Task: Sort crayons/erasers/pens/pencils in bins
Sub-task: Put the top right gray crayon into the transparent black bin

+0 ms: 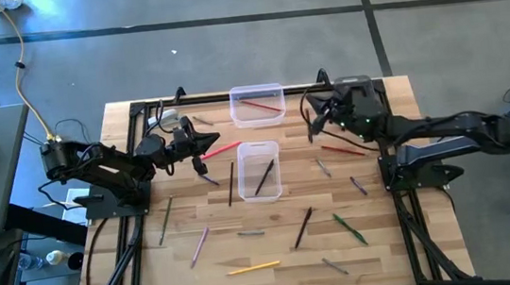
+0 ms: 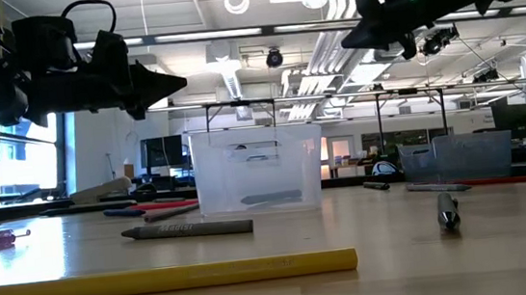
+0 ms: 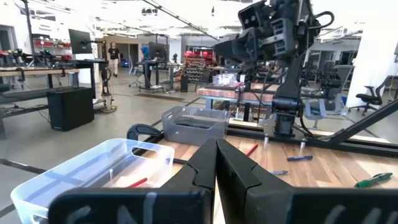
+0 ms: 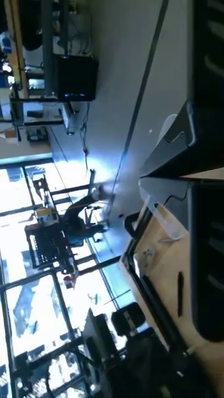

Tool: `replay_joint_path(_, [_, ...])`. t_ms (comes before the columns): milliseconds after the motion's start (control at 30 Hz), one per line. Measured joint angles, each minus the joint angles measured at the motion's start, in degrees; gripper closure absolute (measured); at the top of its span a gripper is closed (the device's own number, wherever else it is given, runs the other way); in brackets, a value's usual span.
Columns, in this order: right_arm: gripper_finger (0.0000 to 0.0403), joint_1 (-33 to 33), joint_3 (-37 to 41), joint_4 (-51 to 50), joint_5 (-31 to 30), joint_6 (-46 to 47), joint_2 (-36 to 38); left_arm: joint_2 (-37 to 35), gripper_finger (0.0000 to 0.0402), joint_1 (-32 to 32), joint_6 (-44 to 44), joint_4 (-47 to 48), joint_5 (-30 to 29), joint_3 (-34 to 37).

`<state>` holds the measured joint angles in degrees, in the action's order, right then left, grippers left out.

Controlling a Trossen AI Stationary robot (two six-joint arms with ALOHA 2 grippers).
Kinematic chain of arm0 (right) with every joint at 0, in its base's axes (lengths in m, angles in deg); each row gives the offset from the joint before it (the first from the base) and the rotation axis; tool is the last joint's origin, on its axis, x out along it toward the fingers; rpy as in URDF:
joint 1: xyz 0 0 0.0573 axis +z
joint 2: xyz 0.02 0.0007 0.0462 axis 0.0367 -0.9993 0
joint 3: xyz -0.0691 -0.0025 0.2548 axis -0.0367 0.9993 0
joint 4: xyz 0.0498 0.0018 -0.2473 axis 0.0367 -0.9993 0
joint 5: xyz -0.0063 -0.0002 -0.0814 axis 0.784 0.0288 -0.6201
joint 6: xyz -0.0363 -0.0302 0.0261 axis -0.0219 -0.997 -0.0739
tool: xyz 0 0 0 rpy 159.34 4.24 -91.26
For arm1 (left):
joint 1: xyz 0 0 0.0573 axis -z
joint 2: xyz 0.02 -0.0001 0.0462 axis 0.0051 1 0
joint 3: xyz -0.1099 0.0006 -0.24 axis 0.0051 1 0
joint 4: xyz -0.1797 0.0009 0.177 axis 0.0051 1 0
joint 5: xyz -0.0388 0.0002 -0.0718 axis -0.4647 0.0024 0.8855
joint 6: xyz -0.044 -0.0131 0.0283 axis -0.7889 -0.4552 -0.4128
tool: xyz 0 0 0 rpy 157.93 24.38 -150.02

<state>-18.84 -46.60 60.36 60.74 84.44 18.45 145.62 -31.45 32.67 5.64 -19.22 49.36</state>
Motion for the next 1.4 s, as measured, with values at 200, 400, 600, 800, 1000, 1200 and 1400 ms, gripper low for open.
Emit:
replay_joint_path(200, [0.0403, 3.59, -0.02, -8.32, 0.27, 0.84, 0.17, 0.0, 0.0401, 0.07, -0.43, 0.0, 0.02, -0.02])
replay_joint_path(400, [0.0403, 9.99, -0.02, -20.22, -3.66, 10.09, 0.15, 0.0, 0.0402, 0.07, -0.43, -0.02, 0.02, -0.02])
replay_joint_path(600, [0.0403, 15.13, -0.02, -32.66, -7.28, 21.16, 0.13, 0.0, 0.0402, 0.07, -0.38, -0.02, 0.02, -0.02])
replay_joint_path(800, [0.0403, 17.88, -0.04, -36.58, -7.32, 25.09, 0.04, 0.0, 0.0402, 0.07, -0.45, -0.04, 0.02, -0.02])
replay_joint_path(1000, [0.0403, 18.52, -0.13, -38.21, -7.04, 26.82, -1.06, 0.0, 0.0401, 0.07, -0.43, -0.04, 0.02, -0.02])
replay_joint_path(1200, [0.0403, 18.52, -4.99, -43.89, -4.93, 27.92, -6.6, 0.0, 0.0401, 0.07, -0.43, -0.07, 0.04, -0.02])
replay_joint_path(1400, [0.0402, 18.52, -14.14, -54.24, -0.63, 29.44, -13.3, 0.0, 0.0401, 0.05, -0.45, -0.07, 0.04, -0.02])
